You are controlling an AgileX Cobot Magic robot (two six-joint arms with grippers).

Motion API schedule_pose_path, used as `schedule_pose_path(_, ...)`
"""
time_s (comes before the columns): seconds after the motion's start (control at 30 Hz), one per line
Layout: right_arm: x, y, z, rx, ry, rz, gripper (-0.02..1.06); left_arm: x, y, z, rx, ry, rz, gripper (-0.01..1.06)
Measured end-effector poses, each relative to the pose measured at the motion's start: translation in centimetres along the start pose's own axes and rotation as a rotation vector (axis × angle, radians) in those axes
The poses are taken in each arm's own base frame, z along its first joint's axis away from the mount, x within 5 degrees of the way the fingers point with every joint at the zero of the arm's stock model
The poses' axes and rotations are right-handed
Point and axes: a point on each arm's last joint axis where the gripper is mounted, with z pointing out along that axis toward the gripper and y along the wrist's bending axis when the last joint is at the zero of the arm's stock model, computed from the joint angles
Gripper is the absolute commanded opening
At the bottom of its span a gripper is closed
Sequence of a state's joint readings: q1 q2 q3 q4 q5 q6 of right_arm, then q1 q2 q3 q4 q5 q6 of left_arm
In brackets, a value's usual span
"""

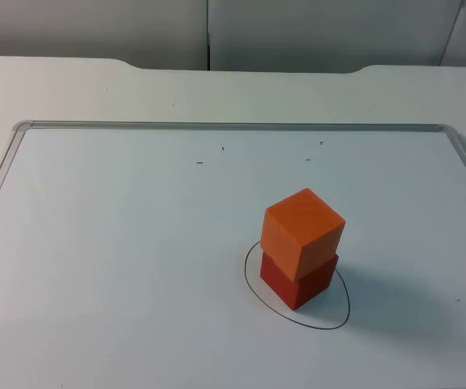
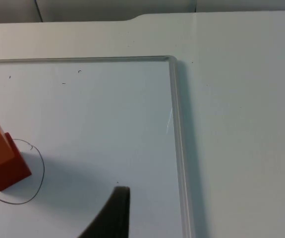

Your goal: Pick up one cube with the left hand and another cube with the right hand. First place the cube in the right hand at the target position, then stack the cube in the left hand on top.

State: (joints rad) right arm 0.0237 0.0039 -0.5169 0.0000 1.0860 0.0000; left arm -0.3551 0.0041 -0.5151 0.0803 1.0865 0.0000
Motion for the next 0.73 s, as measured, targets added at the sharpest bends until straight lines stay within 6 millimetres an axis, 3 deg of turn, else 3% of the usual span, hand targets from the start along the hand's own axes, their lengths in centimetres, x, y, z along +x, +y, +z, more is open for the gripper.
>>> schedule_pose_path(0.73, 0.0, 0.0, 0.0, 0.0, 0.0, 0.0, 1.05, 0.06, -0.18, -0.13, -0.212, 0.016, -0.112, 1.05)
